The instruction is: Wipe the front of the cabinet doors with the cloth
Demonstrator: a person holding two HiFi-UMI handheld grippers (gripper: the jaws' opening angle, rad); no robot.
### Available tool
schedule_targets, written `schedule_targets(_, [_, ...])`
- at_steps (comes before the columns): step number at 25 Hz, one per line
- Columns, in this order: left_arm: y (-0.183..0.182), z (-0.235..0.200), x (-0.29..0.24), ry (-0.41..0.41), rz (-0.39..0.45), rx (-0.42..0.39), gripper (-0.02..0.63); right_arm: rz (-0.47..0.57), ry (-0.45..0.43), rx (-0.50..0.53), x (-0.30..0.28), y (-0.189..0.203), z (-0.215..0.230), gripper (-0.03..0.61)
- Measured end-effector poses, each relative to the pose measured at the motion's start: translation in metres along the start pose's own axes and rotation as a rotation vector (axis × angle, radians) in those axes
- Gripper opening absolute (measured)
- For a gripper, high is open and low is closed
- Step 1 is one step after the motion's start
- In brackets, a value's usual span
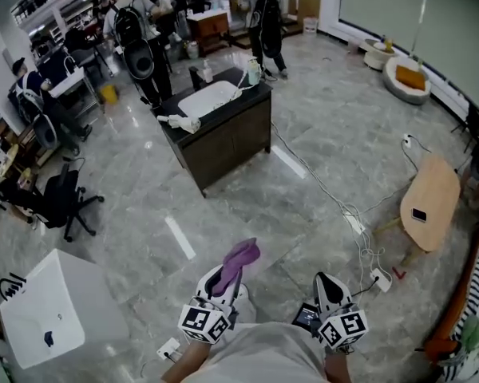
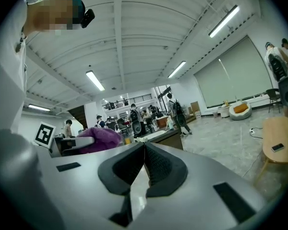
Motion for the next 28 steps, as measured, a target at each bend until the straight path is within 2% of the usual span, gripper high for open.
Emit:
schedule_targets(7, [-0.033,-0.082,-0.045,-0.016,0.027,0.022,0.1,0.006,0.035,0.014,-0.095,-0.024,-0.006,0.026])
schedule_targets(15, [-0.068,-0.177,-0.089,0.015,0.035,-0.003,0.1,0.031,0.101,0.041,-0.175,-0.039,-0.018,0.026])
schedule_targets(20, [-0.071,-0.19,-0.103,0.026,0.048,0.017,0.1,0.03,0.117,0.037,-0.199,-0.043,-0.01,0.026])
schedule_targets(24, [-0.066,-0.195,-0.117,0.017,0.016,0.036,0.1,0.023,0.084,0.044,-0.225,-0.052,-0.005,0.026])
schedule_targets(28, [-0.065,-0.197,-0.144,-0.022,0.011,0.036,0.1,0.002,0.052,0.035,-0.258,-0.06,0.024,0.026])
Point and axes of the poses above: the fingertips, and each gripper's own axes: x backward along the fingers, z to its right, y out of its underside, the point moved 10 cm from there along x, backward along the fingers
